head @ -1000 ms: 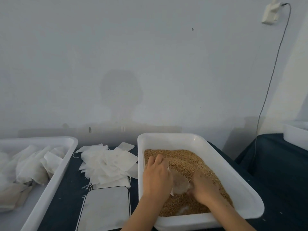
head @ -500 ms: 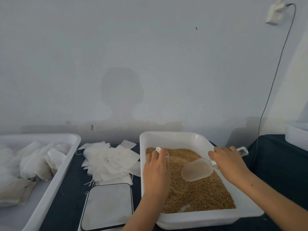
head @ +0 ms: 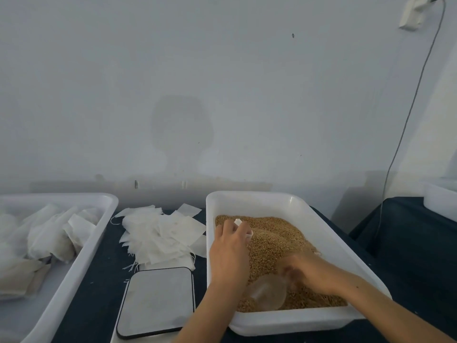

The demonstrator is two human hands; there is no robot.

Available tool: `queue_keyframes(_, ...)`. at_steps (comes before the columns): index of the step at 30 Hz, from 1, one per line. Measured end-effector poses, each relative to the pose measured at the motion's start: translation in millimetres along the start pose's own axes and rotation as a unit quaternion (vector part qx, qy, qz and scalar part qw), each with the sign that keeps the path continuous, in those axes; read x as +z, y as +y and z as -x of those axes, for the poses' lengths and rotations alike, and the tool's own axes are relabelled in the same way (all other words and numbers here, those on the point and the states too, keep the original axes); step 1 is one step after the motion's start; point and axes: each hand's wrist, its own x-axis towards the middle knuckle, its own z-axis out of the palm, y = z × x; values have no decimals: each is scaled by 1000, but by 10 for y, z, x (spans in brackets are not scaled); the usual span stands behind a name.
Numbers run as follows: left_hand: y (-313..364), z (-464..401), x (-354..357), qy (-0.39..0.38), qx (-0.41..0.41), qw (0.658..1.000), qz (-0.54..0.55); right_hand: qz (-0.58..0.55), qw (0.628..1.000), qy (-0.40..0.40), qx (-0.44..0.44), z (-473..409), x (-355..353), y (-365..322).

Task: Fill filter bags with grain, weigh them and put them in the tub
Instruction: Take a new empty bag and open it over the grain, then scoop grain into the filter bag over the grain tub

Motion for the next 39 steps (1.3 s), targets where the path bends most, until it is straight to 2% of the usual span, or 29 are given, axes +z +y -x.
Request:
queue_keyframes(6, -18, 1, -4, -4, 9, 1000, 6, -61, 996, -62, 17, 61, -145, -3)
queue_keyframes(13, -87, -17, 81, -66, 29, 997, -32, -100, 993, -26, 61, 421, -669, 161)
queue_keyframes(20, -84, -18, 151, -176, 112, 978, -20, -52, 993, 50, 97, 529, -838, 249)
queue_keyframes(27, -45, -13, 119, -183, 111, 977, 12, 5, 991, 44, 129, 481, -876, 165)
queue_keyframes(31, -30, -16, 95, -193, 127, 973, 28, 131, 978, 47, 157, 403, -953, 108)
queue_keyframes(34, -13, -18, 75, -197, 132, 971, 39, 203, 969, 62, 124, 342, -1018, 81)
queue_keyframes(39, -14, -32, 69, -204, 124, 970, 40, 242, 963, 62, 98, 265, -1112, 53)
